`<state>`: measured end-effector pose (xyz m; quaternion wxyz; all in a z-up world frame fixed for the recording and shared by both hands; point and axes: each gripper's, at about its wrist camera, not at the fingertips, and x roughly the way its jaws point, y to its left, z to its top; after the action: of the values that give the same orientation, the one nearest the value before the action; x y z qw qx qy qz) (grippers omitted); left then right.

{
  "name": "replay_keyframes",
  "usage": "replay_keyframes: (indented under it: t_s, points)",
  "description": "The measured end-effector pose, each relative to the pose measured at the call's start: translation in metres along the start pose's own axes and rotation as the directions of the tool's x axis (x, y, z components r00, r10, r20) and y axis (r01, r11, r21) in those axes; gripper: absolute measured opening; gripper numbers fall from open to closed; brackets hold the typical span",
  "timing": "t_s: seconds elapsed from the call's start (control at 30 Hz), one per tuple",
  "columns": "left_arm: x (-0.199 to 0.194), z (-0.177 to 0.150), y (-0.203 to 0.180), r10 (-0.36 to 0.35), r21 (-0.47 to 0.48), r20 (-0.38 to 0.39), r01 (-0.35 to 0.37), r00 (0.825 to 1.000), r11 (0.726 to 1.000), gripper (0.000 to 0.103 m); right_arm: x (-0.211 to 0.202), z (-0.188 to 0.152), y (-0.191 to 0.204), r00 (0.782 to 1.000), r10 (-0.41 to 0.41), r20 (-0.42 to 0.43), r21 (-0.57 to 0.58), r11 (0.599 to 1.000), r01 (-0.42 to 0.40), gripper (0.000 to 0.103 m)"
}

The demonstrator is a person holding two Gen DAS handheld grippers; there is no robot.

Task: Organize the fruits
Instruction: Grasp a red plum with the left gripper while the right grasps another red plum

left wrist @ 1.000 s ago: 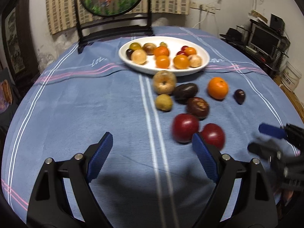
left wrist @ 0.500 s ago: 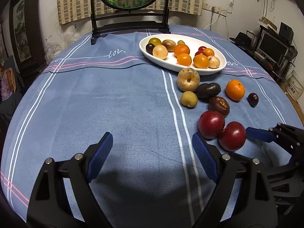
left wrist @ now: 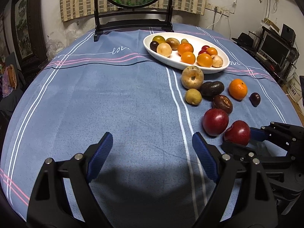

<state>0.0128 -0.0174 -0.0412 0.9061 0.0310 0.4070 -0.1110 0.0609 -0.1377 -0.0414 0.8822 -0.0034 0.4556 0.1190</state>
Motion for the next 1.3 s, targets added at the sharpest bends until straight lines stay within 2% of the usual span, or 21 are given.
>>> replay_keyframes:
  t_s: [0.43, 0.53, 0.73, 1.03, 1.1, 1.17, 1.23, 1.3]
  points:
    - [0.004, 0.0, -0.029, -0.017, 0.061, -0.014, 0.018, 1.0, 0.998, 0.087, -0.035, -0.029, -0.056, 0.998, -0.03, 0.061, 0.15, 0.988, 0.02, 0.041]
    - [0.008, 0.0, -0.042, -0.027, 0.085, -0.021, 0.028, 0.999, 0.996, 0.087, -0.038, -0.035, -0.065, 0.997, -0.001, 0.076, 0.185, 0.983, -0.013, 0.041]
    - [0.016, 0.002, -0.063, -0.027, 0.124, -0.033, 0.031, 0.999, 0.992, 0.087, -0.04, -0.038, -0.063, 0.994, 0.028, 0.107, 0.18, 0.983, -0.047, 0.041]
    - [0.029, 0.014, -0.078, -0.036, 0.126, -0.041, 0.041, 0.999, 0.991, 0.086, -0.042, -0.038, -0.069, 0.99, 0.063, 0.125, 0.201, 0.976, -0.088, 0.041]
    - [0.032, 0.016, -0.082, -0.033, 0.136, -0.047, 0.039, 0.998, 0.99, 0.08, -0.042, -0.039, -0.07, 0.99, 0.066, 0.126, 0.202, 0.975, -0.09, 0.041]
    - [0.036, 0.017, -0.085, -0.044, 0.139, -0.064, 0.052, 0.997, 0.989, 0.063, -0.042, -0.039, -0.07, 0.99, 0.068, 0.125, 0.203, 0.975, -0.092, 0.041]
    - [0.041, 0.017, -0.086, -0.047, 0.131, -0.091, 0.058, 0.995, 0.99, 0.051, -0.042, -0.039, -0.071, 0.99, 0.069, 0.122, 0.205, 0.974, -0.093, 0.041]
    - [0.045, 0.017, -0.085, -0.059, 0.118, -0.108, 0.071, 0.992, 0.991, 0.044, -0.041, -0.039, -0.071, 0.99, 0.069, 0.12, 0.206, 0.974, -0.093, 0.041]
